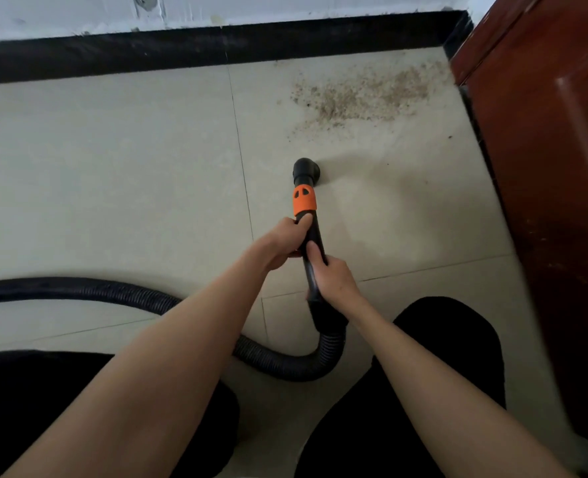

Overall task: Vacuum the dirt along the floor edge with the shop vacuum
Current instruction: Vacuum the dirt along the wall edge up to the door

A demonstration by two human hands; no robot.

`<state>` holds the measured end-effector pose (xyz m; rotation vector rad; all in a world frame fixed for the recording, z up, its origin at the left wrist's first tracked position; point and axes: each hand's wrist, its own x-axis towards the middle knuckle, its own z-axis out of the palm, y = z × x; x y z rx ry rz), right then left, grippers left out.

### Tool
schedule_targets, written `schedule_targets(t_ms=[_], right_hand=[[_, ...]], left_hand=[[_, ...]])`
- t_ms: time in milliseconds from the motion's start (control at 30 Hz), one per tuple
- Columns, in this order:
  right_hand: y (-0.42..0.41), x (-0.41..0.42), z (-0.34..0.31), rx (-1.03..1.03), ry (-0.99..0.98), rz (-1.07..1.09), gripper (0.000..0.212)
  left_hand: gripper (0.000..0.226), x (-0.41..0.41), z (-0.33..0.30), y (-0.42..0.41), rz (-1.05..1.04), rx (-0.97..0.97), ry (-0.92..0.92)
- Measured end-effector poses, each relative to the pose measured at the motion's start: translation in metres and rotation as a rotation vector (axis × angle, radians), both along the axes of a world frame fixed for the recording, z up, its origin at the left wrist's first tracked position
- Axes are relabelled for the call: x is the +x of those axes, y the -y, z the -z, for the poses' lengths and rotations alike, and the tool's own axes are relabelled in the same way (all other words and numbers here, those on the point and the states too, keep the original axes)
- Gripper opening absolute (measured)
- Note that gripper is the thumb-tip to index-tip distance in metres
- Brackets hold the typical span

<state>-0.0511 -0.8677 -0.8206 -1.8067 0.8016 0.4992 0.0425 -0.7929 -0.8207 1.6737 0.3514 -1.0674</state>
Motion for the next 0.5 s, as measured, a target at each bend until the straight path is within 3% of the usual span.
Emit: schedule_targets(t_ms=[267, 500], right_hand=[[0.026, 0.068, 0.009, 0.054, -0.006, -0.069, 0.051], [-0.003, 0.088, 0.026, 0.154, 0.065, 0.165, 0.035]], left_hand=[[0.041, 0.064, 0.005, 0.026, -0.160, -0.027, 0.025], [0.045, 0.131, 0.014, 0.014, -0.233, -0.046, 0.021]])
